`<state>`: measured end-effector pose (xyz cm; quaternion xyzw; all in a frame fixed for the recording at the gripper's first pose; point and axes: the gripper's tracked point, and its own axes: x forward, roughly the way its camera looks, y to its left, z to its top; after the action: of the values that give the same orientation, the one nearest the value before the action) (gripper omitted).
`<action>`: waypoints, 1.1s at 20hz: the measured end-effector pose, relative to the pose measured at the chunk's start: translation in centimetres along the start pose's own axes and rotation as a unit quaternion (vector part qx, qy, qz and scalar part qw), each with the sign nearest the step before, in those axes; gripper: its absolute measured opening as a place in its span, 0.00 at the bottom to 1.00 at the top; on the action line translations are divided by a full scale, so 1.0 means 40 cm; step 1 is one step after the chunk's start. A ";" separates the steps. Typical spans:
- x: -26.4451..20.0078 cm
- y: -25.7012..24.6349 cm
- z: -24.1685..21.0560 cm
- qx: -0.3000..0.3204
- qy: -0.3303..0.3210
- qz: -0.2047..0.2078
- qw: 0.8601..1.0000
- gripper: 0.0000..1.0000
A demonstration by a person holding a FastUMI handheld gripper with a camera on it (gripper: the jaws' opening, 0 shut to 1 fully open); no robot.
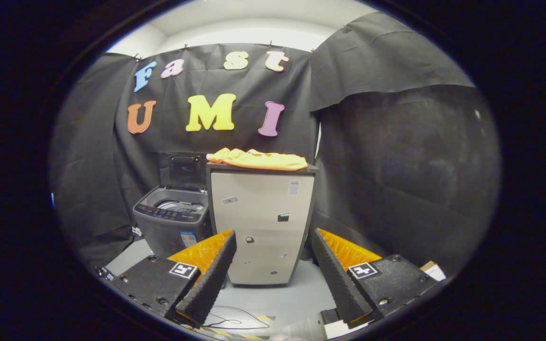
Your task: Put the clothes into the washing machine and then close the washing machine lid.
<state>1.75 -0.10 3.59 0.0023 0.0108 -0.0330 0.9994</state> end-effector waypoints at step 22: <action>0.616 0.064 0.710 0.039 -0.024 0.045 0.998 1.00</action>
<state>27.13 0.69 31.46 0.0413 -0.0141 0.0120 0.9990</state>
